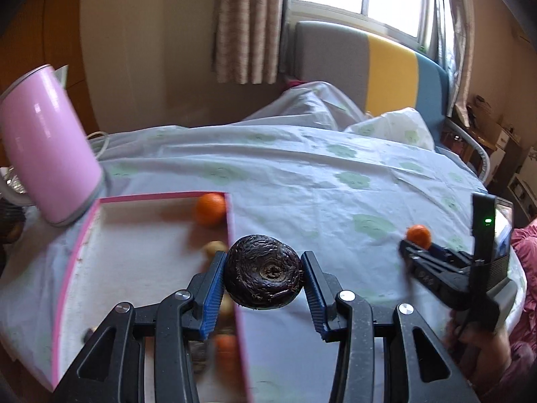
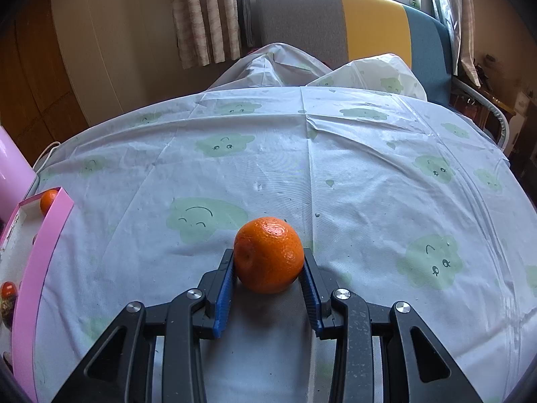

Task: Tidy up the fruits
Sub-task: 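Carry the dark bulb into the tray with left tool while right tool holds the mandarin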

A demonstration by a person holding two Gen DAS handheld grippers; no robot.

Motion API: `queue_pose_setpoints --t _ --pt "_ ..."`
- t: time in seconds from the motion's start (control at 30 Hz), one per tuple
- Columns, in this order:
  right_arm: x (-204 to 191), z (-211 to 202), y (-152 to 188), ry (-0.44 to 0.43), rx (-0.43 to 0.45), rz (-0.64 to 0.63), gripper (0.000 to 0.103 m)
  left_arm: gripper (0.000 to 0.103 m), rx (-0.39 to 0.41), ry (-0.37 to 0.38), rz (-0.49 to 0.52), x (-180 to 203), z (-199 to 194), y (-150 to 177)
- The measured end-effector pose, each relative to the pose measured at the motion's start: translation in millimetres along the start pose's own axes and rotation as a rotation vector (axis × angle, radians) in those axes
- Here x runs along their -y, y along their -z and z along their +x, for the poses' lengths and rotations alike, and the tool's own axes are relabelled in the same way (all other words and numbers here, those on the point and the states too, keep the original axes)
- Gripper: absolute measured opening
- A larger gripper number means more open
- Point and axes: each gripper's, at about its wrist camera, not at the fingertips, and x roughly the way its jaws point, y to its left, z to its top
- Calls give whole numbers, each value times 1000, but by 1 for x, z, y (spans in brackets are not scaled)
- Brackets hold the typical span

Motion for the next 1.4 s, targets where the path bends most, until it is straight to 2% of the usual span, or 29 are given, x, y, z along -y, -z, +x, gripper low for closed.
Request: queue_pose_setpoints --t 0.23,0.37,0.53,0.63,1.0,1.2,1.4 --pt "-5 0 0 28 -4 -27 38 45 -45 -112 -83 -68 18 10" --pt "-8 1 0 45 -6 -44 38 45 -80 -140 -124 -94 32 17" --pt "-10 1 0 57 -8 -54 38 46 -91 -135 -167 -105 32 23" --pt "-11 1 0 65 -9 -61 38 50 -70 -137 -169 -103 24 24" --pt "-14 -2 0 70 -9 -70 36 51 -4 -144 -179 -103 -17 28" --pt "-26 -14 4 6 -5 -58 36 53 -2 -152 -185 -104 -29 36" --pt "-65 -37 9 -127 10 -105 36 53 3 -166 -195 -106 -37 43"
